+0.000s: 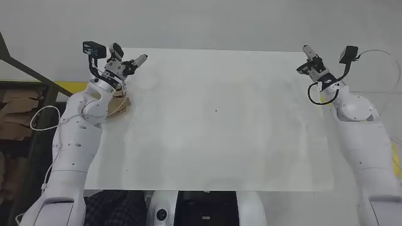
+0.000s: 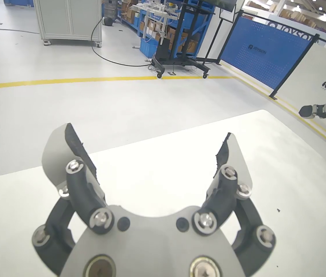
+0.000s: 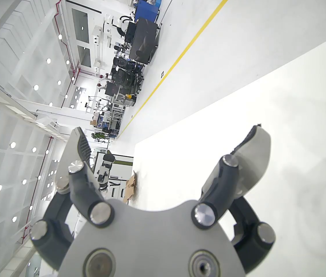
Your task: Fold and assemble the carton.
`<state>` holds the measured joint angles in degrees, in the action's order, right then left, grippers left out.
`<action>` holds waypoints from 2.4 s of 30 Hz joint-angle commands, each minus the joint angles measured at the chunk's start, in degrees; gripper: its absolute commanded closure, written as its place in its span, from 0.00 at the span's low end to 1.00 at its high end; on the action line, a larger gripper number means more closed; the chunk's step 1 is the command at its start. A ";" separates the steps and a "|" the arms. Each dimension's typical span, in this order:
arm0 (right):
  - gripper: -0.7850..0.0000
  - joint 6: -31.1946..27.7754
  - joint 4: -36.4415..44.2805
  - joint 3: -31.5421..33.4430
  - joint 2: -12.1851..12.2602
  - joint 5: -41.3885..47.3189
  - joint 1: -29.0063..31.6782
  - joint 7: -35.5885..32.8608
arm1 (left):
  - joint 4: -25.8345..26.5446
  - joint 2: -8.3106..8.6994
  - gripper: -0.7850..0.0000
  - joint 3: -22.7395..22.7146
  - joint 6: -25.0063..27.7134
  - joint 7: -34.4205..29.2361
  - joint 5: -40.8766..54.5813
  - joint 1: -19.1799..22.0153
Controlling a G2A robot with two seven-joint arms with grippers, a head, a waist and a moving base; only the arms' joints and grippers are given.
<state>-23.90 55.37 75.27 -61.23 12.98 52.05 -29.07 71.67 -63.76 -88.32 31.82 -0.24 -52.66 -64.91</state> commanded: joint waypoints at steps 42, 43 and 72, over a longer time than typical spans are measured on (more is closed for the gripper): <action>0.00 0.00 0.00 0.00 0.00 0.00 0.00 0.00 | -5.06 5.35 0.00 -25.53 5.27 -52.24 68.88 -12.84; 0.00 0.00 0.00 0.00 0.00 0.00 0.00 0.00 | -5.06 5.35 0.00 -25.53 5.27 -52.24 68.88 -12.84; 0.00 0.00 0.00 0.00 0.00 0.00 0.00 0.00 | -28.94 8.18 0.00 -30.86 6.47 -38.94 58.06 -9.75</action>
<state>-23.90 55.37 75.27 -61.23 12.98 52.05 -29.07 44.94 -55.65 -119.68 38.56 -40.05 6.59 -75.78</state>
